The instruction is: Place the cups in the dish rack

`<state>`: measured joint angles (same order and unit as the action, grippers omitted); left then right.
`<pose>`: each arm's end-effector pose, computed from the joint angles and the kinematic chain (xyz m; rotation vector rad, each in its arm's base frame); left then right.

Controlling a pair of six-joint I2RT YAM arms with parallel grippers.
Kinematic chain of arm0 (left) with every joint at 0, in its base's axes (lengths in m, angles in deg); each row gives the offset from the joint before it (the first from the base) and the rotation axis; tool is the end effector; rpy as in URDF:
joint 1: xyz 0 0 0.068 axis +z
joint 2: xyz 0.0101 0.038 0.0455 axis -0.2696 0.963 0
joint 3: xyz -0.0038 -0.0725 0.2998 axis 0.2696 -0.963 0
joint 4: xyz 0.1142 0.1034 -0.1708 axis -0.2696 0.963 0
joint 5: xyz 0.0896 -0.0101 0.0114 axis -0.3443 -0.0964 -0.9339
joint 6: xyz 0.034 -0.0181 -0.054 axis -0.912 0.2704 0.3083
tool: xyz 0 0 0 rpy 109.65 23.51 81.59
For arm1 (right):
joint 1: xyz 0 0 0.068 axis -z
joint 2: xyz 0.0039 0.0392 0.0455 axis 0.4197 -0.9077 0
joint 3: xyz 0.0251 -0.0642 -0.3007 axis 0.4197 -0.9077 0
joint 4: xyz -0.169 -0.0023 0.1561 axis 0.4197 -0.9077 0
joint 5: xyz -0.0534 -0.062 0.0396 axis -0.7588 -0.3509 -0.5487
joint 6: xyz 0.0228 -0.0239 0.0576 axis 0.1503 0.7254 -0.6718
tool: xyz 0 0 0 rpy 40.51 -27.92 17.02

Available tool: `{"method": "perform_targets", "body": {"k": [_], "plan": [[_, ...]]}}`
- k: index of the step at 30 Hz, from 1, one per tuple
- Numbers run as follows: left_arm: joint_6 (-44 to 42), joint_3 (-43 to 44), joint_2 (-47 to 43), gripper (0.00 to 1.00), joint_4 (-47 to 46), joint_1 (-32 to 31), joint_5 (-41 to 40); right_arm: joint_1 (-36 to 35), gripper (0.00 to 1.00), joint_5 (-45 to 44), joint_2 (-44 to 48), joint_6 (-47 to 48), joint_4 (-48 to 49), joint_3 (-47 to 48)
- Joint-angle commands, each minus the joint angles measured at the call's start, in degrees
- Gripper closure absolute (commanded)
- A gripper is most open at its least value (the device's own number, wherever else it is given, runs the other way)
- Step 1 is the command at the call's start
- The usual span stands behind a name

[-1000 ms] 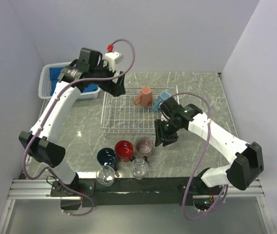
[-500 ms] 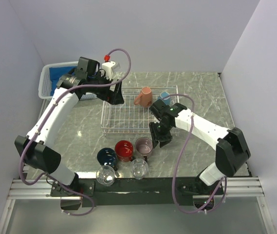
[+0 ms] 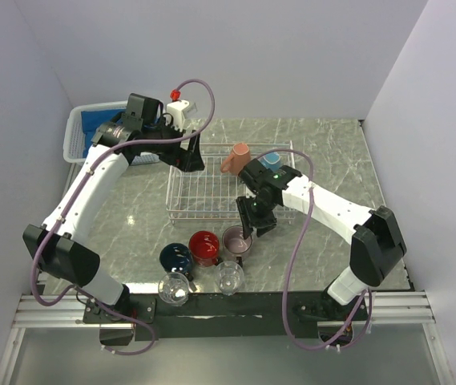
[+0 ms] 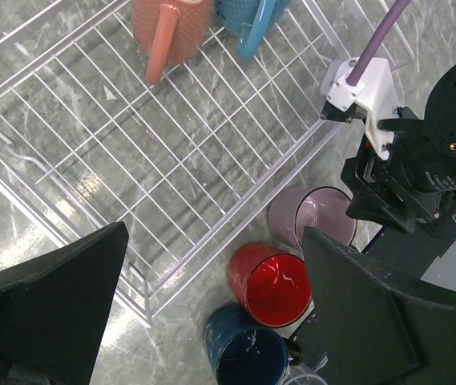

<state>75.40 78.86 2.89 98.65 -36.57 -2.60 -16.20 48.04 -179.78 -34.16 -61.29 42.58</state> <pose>0.2698 -0.1295 0.4233 0.6800 2.2371 -0.7412 0.2000 0.1881 0.2832 -0.4418 2.9679 0.4664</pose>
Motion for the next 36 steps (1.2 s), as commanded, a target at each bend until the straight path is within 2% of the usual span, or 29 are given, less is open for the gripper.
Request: {"method": "perform_targets", "body": {"k": [1, 20, 23, 24, 25, 26, 32, 36], "plan": [[0.3, 1.0, -0.5, 0.04, -1.9, 0.4, 1.3, -0.5, 0.49, -0.7, -0.2, 0.5, 1.2, 0.1], [2.2, 5.6, 0.0, 0.04, 0.1, 1.1, 2.4, -4.5, 0.73, -7.5, -4.5, -1.0, 12.7, -7.7], [2.2, 5.9, 0.0, 0.04, 0.1, 1.0, 2.6, -5.0, 0.81, -8.3, -3.9, -1.4, 12.6, -9.2], [2.3, 6.2, 0.2, 0.04, 0.1, 1.2, 2.8, -5.0, 0.92, -8.7, -3.0, -1.3, 12.5, -9.7], [2.4, 6.6, 0.4, 0.04, 0.1, 1.1, 2.9, -5.0, 0.99, -9.3, -2.3, -1.3, 11.9, -9.9], [2.4, 6.7, 0.5, 0.04, 0.2, 1.1, 2.9, -5.0, 1.0, -9.8, -1.5, -1.1, 10.6, -9.9], [3.3, 9.6, 2.0, 0.04, -0.2, 1.1, 4.4, -4.8, 1.0, -15.4, 8.0, -0.6, -0.2, -4.8], [6.1, 10.5, 2.4, 0.04, -1.7, 1.2, 5.7, -4.1, 1.0, -15.6, 14.4, -0.9, -7.5, 4.2]]}}
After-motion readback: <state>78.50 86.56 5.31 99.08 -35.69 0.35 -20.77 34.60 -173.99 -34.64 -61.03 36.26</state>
